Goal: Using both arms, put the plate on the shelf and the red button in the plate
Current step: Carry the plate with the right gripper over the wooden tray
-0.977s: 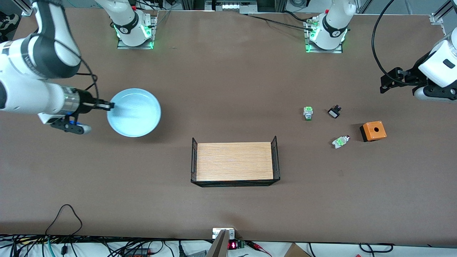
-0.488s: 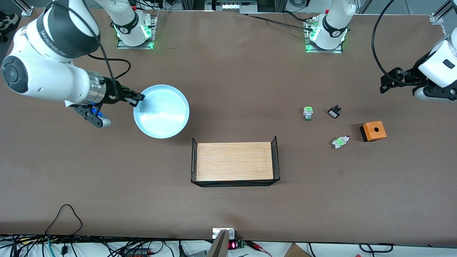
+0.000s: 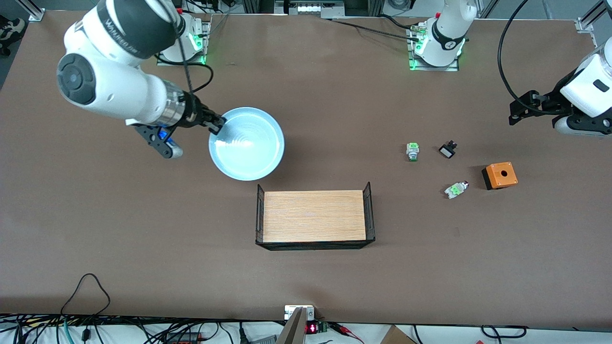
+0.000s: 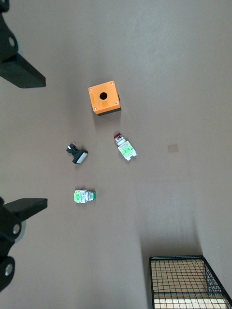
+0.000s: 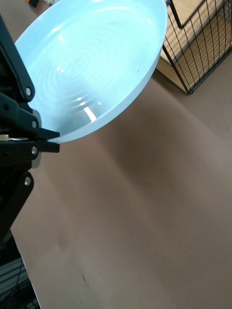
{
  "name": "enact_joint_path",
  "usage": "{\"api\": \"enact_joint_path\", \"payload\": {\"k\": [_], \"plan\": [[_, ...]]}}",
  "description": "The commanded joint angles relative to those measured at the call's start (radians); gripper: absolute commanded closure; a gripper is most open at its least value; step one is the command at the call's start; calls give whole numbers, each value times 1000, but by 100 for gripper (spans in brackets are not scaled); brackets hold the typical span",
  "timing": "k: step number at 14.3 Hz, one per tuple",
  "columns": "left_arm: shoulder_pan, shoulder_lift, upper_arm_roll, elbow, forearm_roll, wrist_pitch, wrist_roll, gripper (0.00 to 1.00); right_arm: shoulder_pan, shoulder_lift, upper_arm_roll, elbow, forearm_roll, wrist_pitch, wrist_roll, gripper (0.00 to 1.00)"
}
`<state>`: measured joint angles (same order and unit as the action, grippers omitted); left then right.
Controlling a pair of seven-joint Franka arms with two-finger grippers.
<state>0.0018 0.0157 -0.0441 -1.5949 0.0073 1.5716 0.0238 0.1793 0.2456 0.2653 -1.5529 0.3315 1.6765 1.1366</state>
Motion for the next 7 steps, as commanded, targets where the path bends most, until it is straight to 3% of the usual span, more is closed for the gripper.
{"api": "enact_joint_path", "payload": {"k": [1, 7], "plan": [[4, 15, -5, 35, 19, -22, 10, 0, 51, 23, -3, 37, 15, 63, 104, 100], [4, 15, -5, 35, 19, -22, 8, 0, 141, 93, -3, 68, 14, 276, 242, 100]]}}
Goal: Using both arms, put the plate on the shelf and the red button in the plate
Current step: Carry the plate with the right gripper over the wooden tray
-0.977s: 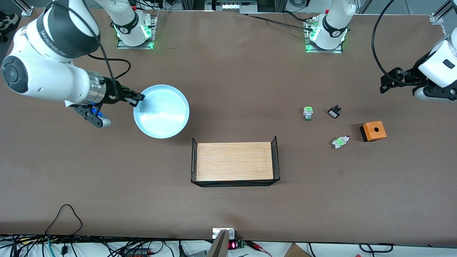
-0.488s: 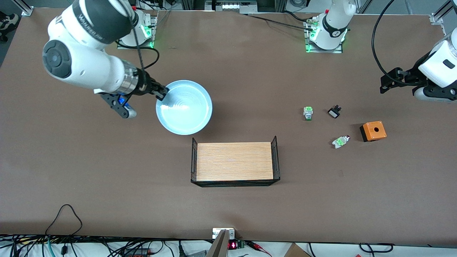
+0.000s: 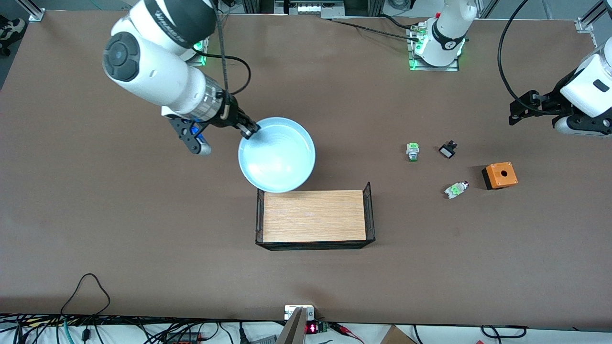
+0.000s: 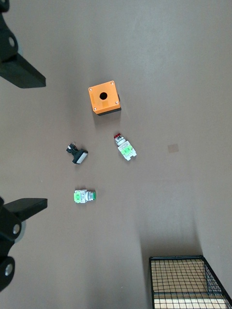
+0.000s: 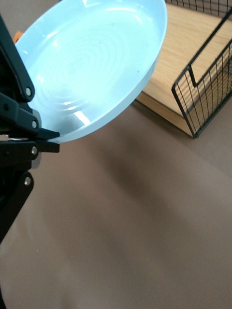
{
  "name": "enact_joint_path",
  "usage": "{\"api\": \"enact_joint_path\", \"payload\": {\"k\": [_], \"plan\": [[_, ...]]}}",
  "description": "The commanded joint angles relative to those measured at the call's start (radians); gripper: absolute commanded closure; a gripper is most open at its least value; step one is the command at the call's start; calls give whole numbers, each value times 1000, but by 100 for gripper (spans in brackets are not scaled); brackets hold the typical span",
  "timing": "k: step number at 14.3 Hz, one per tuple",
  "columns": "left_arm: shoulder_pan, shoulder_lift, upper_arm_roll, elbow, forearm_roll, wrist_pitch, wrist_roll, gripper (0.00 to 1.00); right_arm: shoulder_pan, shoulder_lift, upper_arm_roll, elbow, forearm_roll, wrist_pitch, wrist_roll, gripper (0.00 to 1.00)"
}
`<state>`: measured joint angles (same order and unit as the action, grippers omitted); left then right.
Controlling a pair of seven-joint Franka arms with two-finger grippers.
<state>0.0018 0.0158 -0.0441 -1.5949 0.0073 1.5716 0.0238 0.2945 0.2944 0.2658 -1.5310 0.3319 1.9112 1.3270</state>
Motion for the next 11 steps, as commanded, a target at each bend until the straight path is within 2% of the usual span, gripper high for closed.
{"api": "enact_joint_path", "payload": {"k": [1, 11], "plan": [[4, 15, -3, 35, 19, -22, 10, 0, 34, 60, -5, 48, 12, 66, 61, 100], [6, 15, -3, 35, 19, -22, 10, 0, 64, 153, -5, 48, 9, 241, 93, 100]]}}
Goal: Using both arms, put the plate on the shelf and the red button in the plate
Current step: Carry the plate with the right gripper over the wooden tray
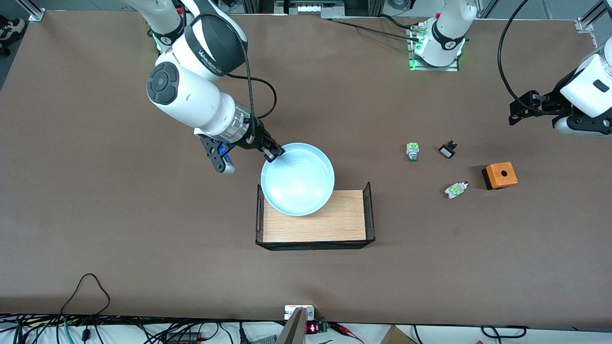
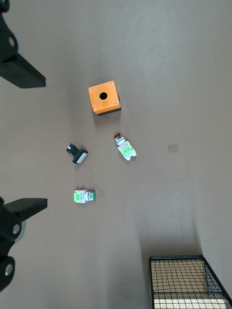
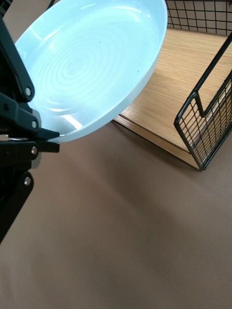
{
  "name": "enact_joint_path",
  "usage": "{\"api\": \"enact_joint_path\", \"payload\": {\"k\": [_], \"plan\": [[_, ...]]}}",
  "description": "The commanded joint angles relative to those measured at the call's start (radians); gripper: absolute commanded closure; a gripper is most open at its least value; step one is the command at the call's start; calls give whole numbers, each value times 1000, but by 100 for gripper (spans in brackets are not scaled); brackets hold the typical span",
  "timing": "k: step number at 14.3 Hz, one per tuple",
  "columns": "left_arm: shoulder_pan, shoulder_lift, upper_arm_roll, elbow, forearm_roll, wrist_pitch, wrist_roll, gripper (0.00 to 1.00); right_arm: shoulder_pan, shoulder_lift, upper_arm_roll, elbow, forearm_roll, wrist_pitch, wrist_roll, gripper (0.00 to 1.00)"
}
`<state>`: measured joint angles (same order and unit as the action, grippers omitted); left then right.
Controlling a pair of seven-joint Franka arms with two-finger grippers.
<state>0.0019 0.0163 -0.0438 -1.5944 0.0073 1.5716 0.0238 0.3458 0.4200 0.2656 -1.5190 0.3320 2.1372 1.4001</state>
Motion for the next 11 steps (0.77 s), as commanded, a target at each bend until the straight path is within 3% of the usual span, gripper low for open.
{"api": "enact_joint_path", "payload": {"k": [1, 9, 11], "plan": [[6, 14, -4, 34, 19, -22, 10, 0, 16, 39, -5, 36, 9, 35, 20, 100], [6, 14, -4, 34, 19, -22, 10, 0, 28, 111, -6, 36, -10, 141, -58, 100], [6, 14, -4, 34, 19, -22, 10, 0, 32, 118, -6, 34, -57, 141, -62, 100]]}}
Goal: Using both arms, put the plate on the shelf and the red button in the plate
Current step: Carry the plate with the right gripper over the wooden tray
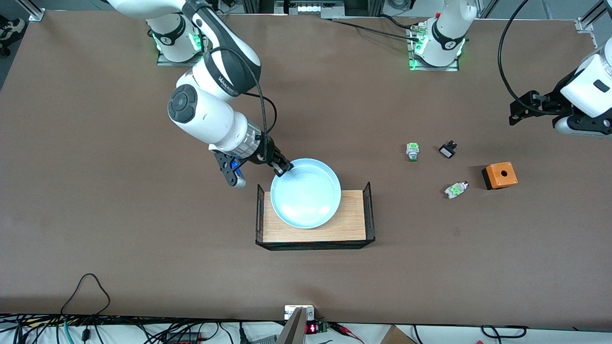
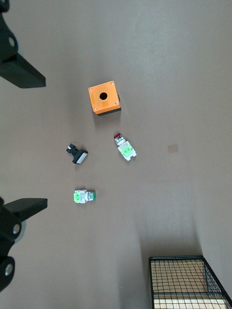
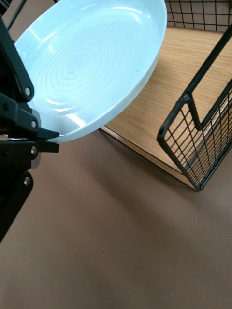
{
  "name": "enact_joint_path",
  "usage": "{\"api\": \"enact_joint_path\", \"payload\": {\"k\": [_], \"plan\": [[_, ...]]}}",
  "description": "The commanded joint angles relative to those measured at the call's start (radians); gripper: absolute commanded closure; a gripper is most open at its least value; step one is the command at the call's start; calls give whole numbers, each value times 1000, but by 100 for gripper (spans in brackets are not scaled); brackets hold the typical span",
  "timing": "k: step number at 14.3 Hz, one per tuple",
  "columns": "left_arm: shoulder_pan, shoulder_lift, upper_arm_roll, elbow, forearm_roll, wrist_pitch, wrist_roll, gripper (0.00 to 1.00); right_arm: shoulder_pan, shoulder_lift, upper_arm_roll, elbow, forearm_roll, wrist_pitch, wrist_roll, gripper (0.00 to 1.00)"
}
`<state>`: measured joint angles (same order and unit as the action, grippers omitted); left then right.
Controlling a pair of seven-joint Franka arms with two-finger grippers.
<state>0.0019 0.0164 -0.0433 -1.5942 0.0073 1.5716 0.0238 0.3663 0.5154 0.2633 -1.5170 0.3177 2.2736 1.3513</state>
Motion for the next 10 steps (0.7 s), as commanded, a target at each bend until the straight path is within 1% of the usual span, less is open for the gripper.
{"api": "enact_joint_path", "payload": {"k": [1, 2, 5, 10], "plan": [[6, 14, -4, 34, 19, -22, 10, 0, 14, 31, -4, 32, -83, 4, -14, 100], [6, 14, -4, 34, 19, -22, 10, 0, 14, 34, -4, 32, -100, 6, -18, 100], [6, 14, -4, 34, 19, -22, 10, 0, 10, 44, -4, 32, -101, 14, -20, 100], [6, 14, -4, 34, 19, -22, 10, 0, 14, 100, -6, 34, -103, 135, -18, 100]]}}
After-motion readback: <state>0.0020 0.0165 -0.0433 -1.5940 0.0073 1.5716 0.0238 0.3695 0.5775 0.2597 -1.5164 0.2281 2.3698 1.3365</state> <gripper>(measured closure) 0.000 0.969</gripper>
